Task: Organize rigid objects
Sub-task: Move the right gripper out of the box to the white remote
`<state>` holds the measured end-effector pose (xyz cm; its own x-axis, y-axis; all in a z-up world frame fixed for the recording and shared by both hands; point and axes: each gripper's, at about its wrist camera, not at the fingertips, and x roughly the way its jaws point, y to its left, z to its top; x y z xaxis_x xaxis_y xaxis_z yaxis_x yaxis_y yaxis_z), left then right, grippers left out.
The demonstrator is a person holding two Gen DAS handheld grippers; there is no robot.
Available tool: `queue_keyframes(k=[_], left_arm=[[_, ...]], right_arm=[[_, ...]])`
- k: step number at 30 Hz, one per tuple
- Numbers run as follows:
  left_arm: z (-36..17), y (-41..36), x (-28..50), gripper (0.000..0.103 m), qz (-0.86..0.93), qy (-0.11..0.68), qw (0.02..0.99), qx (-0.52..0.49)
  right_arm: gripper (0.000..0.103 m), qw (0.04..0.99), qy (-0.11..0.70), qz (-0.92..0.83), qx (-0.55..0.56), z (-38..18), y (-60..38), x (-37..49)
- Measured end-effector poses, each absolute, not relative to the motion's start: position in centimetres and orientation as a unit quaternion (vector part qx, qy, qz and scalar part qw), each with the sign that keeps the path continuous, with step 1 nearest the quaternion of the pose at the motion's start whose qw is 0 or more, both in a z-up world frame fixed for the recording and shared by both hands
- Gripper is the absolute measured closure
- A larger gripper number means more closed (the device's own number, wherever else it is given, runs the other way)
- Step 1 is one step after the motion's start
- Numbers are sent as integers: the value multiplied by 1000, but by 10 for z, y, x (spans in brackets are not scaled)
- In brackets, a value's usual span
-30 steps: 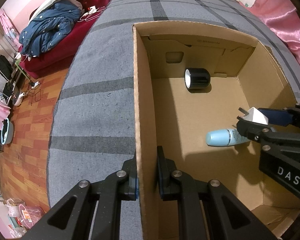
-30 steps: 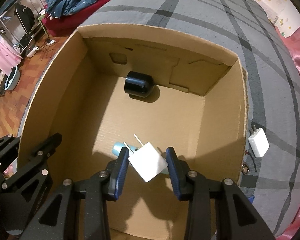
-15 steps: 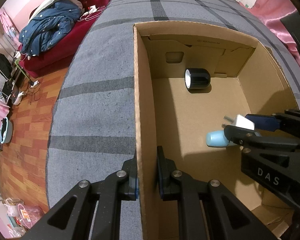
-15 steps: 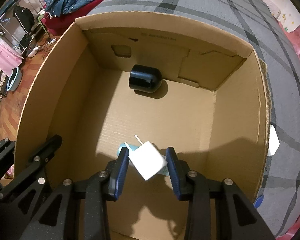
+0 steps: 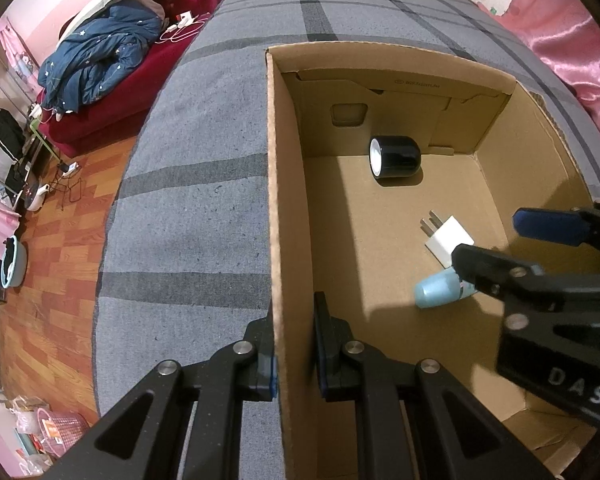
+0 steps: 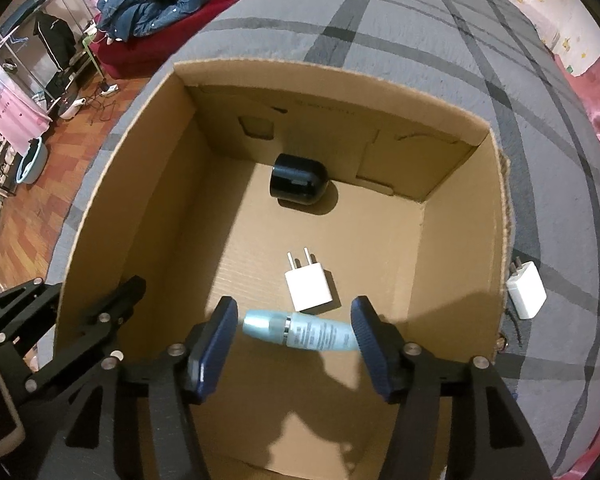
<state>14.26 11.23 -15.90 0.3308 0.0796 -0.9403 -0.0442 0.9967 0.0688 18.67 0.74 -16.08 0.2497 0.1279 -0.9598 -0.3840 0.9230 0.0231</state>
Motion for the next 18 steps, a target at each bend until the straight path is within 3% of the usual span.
queue_keyframes(k=[7,9,13,15,18], left_arm=[[-159,112,143,89,38,577,816,17],[-159,111,142,89,39,577,816,19],[-159,111,142,89,39,576,816,19],[-159,111,142,89,39,576,816,19],[-159,111,142,89,39,576,816,18]], right_arm=[[39,791,578,167,-108,-139,2,185],[31,794,573,171,-107,-129,-2,183],[28,803,560,167,-120,-113,-11,182],[17,808,553,164,-120,-105,-18,182],[8,815,544,163,-116,-94,-29,182]])
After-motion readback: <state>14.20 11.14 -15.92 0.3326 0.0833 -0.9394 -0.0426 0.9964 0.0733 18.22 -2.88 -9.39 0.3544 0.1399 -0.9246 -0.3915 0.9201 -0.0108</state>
